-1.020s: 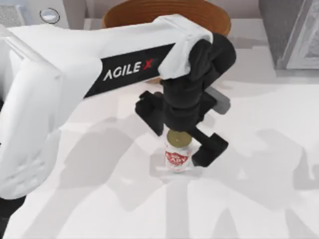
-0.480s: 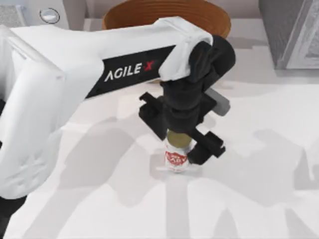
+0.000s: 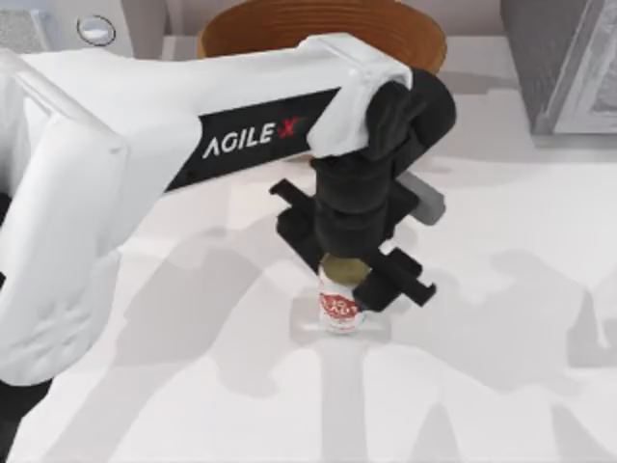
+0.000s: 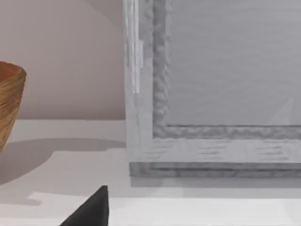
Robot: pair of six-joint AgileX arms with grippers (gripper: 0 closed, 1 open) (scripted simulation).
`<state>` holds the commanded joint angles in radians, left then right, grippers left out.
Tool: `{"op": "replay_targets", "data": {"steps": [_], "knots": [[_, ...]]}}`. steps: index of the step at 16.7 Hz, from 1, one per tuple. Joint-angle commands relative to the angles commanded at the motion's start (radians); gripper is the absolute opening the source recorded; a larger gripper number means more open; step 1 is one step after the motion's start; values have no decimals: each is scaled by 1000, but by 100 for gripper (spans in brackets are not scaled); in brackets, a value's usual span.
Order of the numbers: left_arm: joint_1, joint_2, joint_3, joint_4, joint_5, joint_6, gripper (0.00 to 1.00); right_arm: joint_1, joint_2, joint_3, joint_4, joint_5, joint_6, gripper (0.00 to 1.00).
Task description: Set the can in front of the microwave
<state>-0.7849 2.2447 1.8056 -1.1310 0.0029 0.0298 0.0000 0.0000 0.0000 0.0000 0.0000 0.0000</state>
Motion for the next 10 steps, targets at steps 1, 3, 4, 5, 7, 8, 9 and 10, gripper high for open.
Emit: {"op": "replay_targets", "data": {"steps": [1,3,4,5,7,8,9,10], "knots": [[0,0,0,0,0,0,0,0,0,0,0,0,0,100],[0,0,0,0,0,0,0,0,0,0,0,0,0,100],[0,0,0,0,0,0,0,0,0,0,0,0,0,100],[0,0,0,0,0,0,0,0,0,0,0,0,0,100],[0,0,0,0,0,0,0,0,0,0,0,0,0,100],[0,0,0,0,0,0,0,0,0,0,0,0,0,100],[1,-2,0,0,0,1,0,0,0,0,0,0,0,100],[0,-2,3,-4,0,1,0,0,0,0,0,0,0,100]]}}
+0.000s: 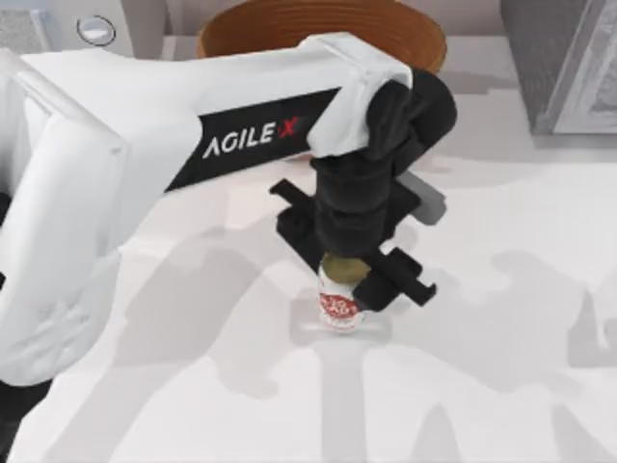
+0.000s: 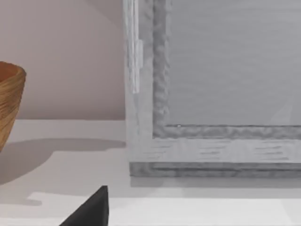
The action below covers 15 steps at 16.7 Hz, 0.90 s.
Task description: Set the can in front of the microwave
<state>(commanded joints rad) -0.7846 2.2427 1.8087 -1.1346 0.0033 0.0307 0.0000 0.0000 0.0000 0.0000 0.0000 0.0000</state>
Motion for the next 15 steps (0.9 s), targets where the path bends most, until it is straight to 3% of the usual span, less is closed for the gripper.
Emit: {"op": "replay_targets", "data": {"steps": [8,15], "knots": [[-1,-21,118,-139,0,-1,0,0,0,0,0,0,0,100],[36,-8,121,-172,-4,3,0,0,0,0,0,0,0,100]]}}
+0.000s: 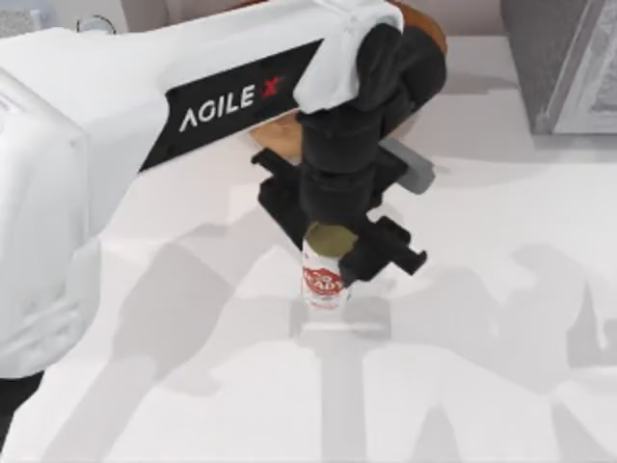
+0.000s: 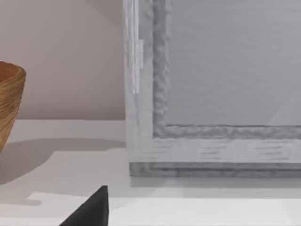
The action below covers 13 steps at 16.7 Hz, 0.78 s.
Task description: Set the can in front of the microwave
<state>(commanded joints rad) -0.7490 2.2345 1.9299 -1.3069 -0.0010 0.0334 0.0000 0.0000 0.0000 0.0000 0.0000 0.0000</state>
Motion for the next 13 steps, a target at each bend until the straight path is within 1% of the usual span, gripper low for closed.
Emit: {"op": "replay_targets", "data": {"steps": [2,4,6,8,11,13], "knots": [[77,15,12,-59,-7,9,0,0,0,0,0,0,0,100],[195,32,33,-126,-14,28,0,0,0,0,0,0,0,100],[354,52,61,-178,-20,62,0,0,0,0,0,0,0,100],[541,71,94,-206,-24,111,0,0,0,0,0,0,0,100],[817,88,140,-200,-23,204,0,0,0,0,0,0,0,100],[958,91,165,-165,-16,268,0,0,0,0,0,0,0,100]]}}
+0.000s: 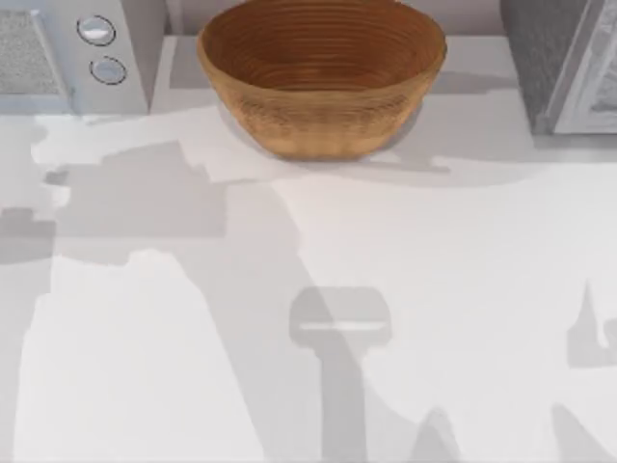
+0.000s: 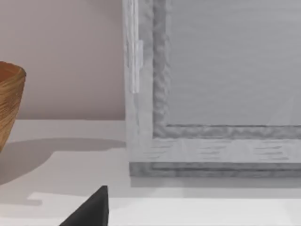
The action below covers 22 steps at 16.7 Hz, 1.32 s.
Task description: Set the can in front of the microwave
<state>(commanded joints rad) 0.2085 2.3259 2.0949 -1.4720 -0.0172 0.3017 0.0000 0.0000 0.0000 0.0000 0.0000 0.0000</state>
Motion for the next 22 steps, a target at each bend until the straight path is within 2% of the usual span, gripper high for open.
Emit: {"op": "replay_targets", "data": {"steps": [3,5,17,22], "knots": [[133,-3,27,68,14,81,0,0,0,0,0,0,0,100],[169,-7,34,91,21,107,0,0,0,0,0,0,0,100],[172,-9,0,126,22,109,0,0,0,0,0,0,0,100],[172,-9,0,126,22,109,38,0,0,0,0,0,0,100]]}}
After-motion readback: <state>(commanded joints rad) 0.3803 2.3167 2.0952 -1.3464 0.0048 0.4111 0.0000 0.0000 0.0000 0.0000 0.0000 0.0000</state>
